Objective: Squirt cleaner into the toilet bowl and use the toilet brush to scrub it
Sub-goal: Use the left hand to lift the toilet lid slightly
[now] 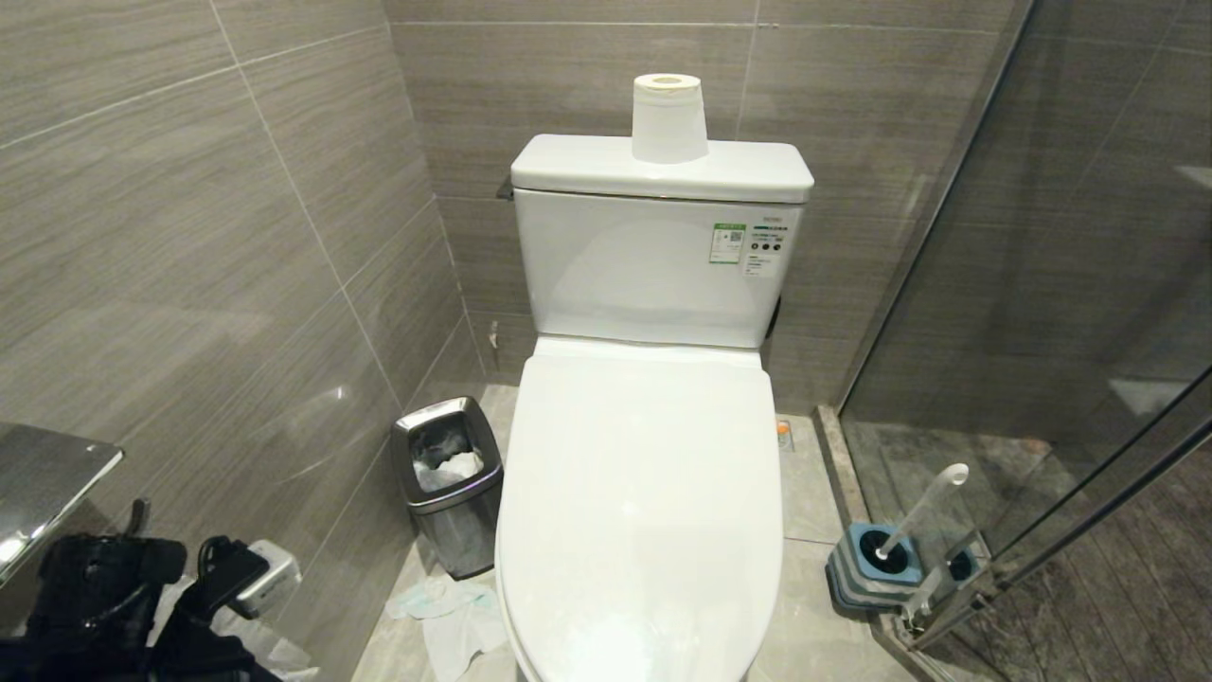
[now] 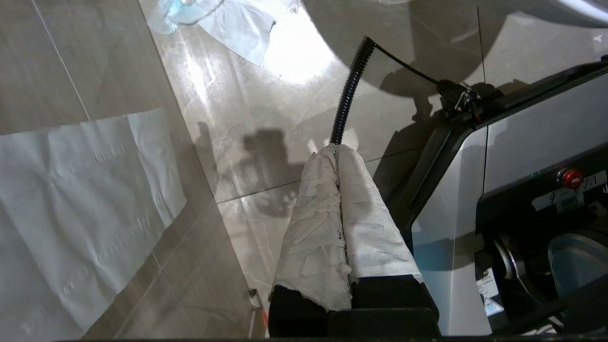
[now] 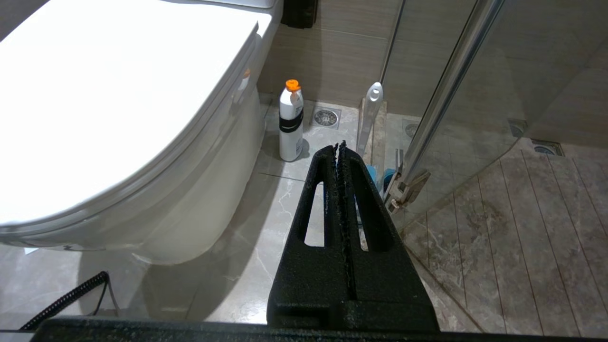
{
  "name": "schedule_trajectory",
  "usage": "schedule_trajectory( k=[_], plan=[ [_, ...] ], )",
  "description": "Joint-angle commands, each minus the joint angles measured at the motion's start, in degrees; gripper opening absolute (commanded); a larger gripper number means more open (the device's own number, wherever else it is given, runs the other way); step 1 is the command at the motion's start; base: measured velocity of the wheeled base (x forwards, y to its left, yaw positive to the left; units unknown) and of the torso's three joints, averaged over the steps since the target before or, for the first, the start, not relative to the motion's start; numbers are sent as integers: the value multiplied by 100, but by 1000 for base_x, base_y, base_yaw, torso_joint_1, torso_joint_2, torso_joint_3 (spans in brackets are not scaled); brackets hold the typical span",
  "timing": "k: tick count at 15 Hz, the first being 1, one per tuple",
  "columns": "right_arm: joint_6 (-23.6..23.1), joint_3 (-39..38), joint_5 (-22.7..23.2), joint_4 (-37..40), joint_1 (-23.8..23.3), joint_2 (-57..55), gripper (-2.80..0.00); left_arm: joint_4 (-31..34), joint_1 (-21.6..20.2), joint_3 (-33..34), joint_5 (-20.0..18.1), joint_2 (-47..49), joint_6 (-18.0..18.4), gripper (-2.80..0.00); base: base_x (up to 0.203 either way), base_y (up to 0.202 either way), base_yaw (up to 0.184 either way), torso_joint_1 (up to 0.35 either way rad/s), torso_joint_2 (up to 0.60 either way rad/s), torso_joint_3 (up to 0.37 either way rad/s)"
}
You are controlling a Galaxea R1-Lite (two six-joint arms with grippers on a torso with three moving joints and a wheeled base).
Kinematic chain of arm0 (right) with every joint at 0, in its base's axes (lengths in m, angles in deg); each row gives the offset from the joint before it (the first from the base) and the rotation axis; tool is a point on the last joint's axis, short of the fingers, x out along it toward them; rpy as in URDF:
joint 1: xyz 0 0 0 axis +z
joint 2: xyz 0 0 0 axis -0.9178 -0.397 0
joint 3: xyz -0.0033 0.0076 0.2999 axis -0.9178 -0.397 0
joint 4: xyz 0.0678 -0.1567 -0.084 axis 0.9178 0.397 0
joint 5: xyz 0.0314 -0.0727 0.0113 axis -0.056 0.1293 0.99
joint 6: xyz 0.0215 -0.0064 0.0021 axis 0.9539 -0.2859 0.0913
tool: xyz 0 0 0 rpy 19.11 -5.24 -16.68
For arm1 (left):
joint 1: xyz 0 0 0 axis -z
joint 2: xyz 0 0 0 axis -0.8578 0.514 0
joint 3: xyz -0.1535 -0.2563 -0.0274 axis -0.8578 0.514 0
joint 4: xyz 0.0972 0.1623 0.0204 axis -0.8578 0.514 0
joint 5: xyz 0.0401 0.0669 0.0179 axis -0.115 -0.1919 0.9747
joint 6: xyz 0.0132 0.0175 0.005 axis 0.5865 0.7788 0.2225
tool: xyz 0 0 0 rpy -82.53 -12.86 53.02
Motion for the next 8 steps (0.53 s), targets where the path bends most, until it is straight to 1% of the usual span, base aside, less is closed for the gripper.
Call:
schedule_trajectory(
  k=[1, 2, 3, 4, 5, 7, 8],
  plan=[
    [-2, -9, -2, -1, 1, -2, -280, -45, 50, -142, -10, 445, -15, -280, 0, 0, 0, 0, 0, 0],
    [-2, -9, -2, -1, 1, -2, -280, -60, 125, -244, -12, 557, -131, -280, 0, 0, 0, 0, 0, 0],
    [-2, -9, -2, -1, 1, -2, -280, -64, 250, -417, -12, 673, -334, -280, 0, 0, 0, 0, 0, 0],
    [-2, -9, -2, -1, 1, 1, -280, -66, 393, -523, -16, 785, -637, -280, 0, 0, 0, 0, 0, 0],
    [-2, -9, -2, -1, 1, 3, -280, -66, 498, -598, -51, 879, -835, -280, 0, 0, 0, 0, 0, 0],
    [-2, -9, -2, -1, 1, -2, -280, -67, 617, -711, -103, 1095, -1194, -280, 0, 0, 0, 0, 0, 0],
    [-2, -9, -2, -1, 1, -2, -280, -63, 632, -749, -234, 1205, -1355, -280, 0, 0, 0, 0, 0, 0]
  ],
)
